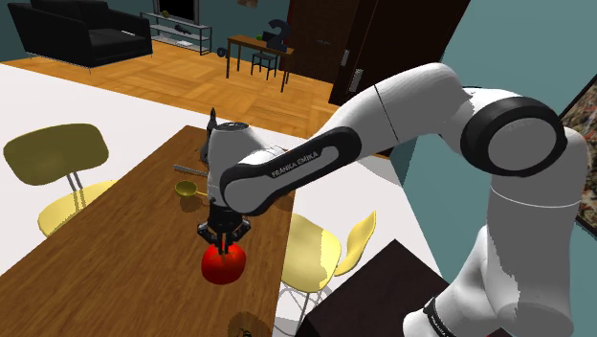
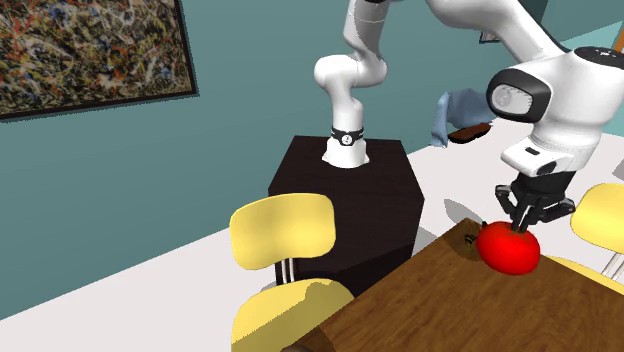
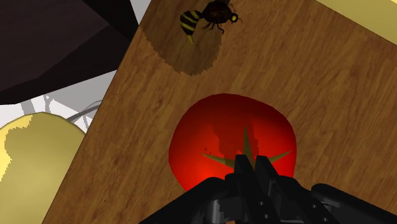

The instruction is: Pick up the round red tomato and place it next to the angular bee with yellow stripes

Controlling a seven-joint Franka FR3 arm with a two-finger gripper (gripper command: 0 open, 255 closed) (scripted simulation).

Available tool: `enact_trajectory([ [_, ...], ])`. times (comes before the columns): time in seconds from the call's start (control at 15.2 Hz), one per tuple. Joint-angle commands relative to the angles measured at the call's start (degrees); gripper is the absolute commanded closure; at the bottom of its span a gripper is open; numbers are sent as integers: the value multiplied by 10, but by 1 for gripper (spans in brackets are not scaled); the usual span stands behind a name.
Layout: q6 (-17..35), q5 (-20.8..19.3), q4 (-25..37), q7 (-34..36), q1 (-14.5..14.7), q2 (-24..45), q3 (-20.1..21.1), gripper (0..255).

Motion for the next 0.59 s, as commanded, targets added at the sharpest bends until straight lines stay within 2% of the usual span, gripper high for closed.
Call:
enact_trajectory([
  [0.0,11,-2,0,1,2,10,-1,255],
  [0.53,55,-9,-2,0,6,54,-7,255],
])
